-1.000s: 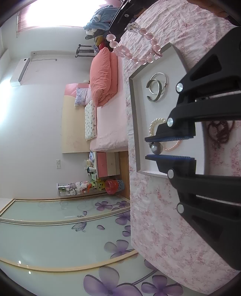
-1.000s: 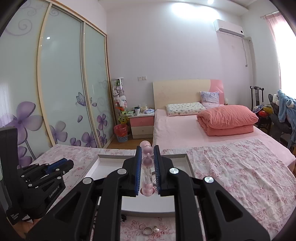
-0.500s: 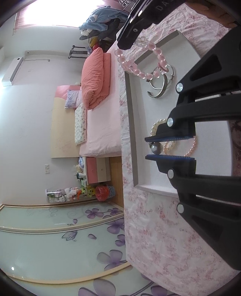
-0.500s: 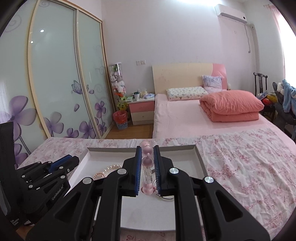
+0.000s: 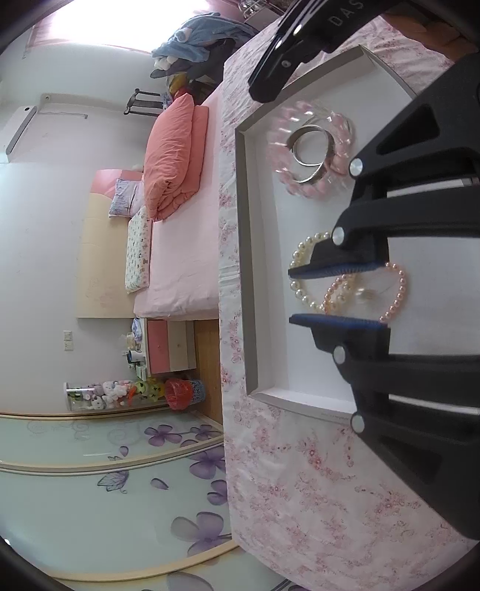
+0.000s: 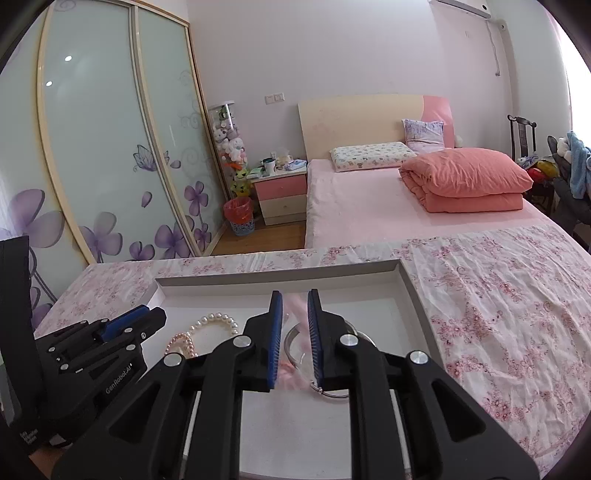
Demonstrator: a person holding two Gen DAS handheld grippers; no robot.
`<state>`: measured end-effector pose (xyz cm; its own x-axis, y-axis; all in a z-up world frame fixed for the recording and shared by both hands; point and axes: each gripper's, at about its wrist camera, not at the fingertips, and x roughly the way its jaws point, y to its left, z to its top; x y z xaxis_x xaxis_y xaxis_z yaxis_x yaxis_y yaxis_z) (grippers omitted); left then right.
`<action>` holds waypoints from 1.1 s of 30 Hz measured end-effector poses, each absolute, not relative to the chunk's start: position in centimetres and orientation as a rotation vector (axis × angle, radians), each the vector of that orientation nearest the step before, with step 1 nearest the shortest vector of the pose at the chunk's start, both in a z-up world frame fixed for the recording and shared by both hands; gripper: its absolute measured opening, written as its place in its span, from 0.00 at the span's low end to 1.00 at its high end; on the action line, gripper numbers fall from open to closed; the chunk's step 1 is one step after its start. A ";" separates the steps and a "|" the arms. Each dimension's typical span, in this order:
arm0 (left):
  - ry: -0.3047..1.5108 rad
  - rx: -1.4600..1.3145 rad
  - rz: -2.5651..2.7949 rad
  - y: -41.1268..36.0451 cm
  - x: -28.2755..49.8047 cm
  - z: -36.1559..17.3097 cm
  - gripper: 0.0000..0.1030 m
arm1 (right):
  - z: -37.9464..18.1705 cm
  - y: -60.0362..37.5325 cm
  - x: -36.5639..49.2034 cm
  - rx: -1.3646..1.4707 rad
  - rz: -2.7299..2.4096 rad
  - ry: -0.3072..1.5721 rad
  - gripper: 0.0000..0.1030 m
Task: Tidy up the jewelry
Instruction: 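Lower both items into the tray and open both tools, then grasp the small silver bead beside the tray with the right tool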
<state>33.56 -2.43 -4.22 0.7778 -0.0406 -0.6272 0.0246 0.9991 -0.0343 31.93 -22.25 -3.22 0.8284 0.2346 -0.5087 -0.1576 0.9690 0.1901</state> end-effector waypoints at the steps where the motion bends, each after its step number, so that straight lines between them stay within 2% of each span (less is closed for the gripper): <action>1: 0.681 -0.036 -0.034 -2.2 33.7 -4.2 0.23 | -3.2 -22.4 32.0 0.146 0.205 0.555 0.25; 3: 0.683 -0.055 -0.028 -1.5 33.8 -3.9 0.24 | -3.2 -22.8 31.9 0.152 0.195 0.552 0.28; 15: 0.655 -0.077 0.007 0.0 31.5 -1.3 0.24 | -2.0 -23.6 29.6 0.151 0.183 0.537 0.28; 24: 0.630 -0.053 0.015 1.1 25.9 -0.8 0.35 | -2.9 -24.3 26.1 0.111 0.191 0.582 0.28; 33: 0.637 -0.018 0.042 3.1 20.3 -2.9 0.48 | -8.1 -25.1 23.4 0.000 0.227 0.796 0.28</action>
<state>20.31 3.11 -2.94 0.8031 0.0337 -0.5948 -0.0445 0.9990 -0.0035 23.38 -25.06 -8.08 0.6767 0.2016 -0.7081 -0.2019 0.9757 0.0848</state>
